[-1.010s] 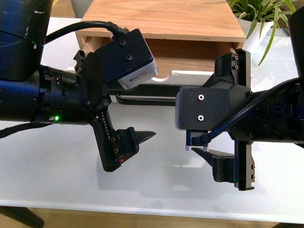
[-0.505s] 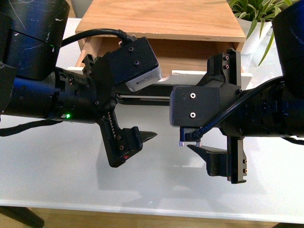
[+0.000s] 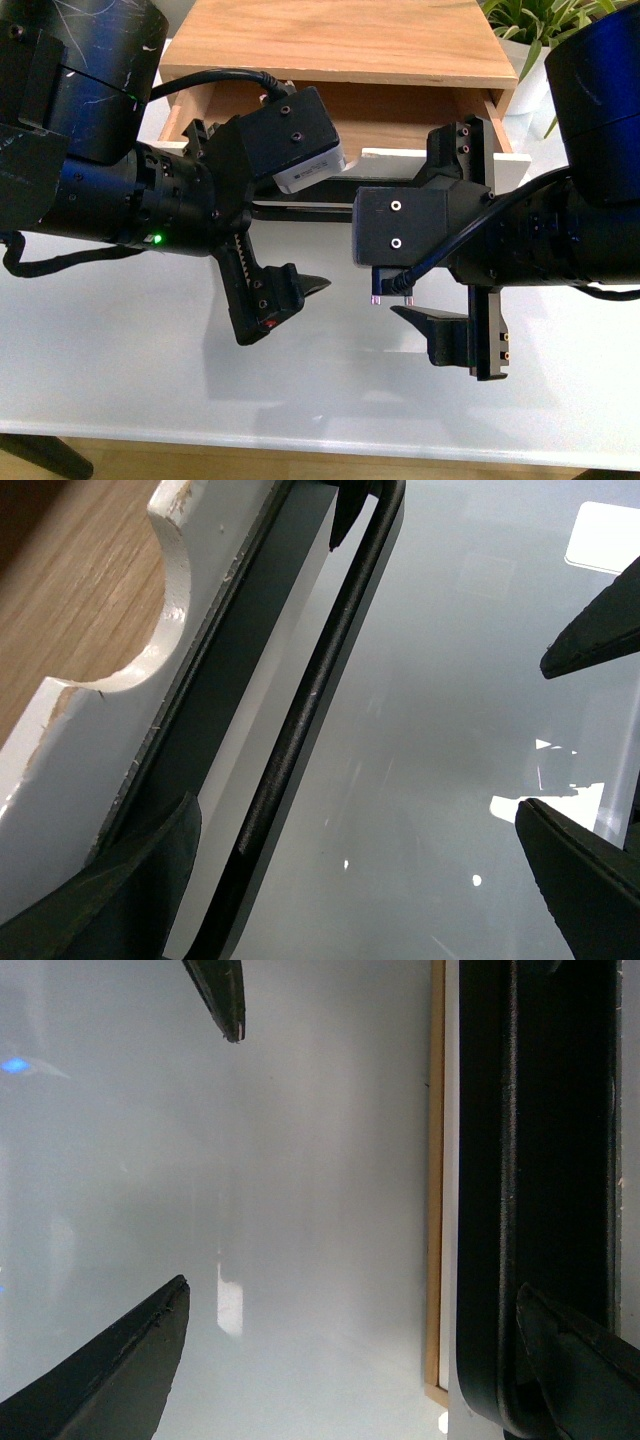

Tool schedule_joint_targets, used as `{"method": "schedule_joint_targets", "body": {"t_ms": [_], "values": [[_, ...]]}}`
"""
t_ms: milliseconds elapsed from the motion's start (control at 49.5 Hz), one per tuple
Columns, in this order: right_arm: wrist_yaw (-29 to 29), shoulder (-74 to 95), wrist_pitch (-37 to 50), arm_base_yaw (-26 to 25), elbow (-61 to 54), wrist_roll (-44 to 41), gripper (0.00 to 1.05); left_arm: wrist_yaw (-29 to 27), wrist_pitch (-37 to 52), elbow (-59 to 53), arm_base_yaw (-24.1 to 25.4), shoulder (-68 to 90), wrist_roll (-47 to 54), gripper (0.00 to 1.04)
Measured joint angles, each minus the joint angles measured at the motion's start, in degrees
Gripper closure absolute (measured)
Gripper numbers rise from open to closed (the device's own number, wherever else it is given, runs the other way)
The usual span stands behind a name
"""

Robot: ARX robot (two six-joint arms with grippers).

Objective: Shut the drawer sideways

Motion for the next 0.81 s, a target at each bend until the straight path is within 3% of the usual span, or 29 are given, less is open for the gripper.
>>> {"method": "schedule_joint_targets", "body": {"t_ms": [505,808], "values": [[0.72,3.74,-0.87,-0.11,4.00,-0.09,0.09,0.46,-4.33,4.63,-0.50,3.61,2.38,0.09],[1.49,5.68,2.12,-1.01,5.68,1.18,0.09,0.04,-1.73,7.30,-0.28,5.75,0.37,0.09]]}}
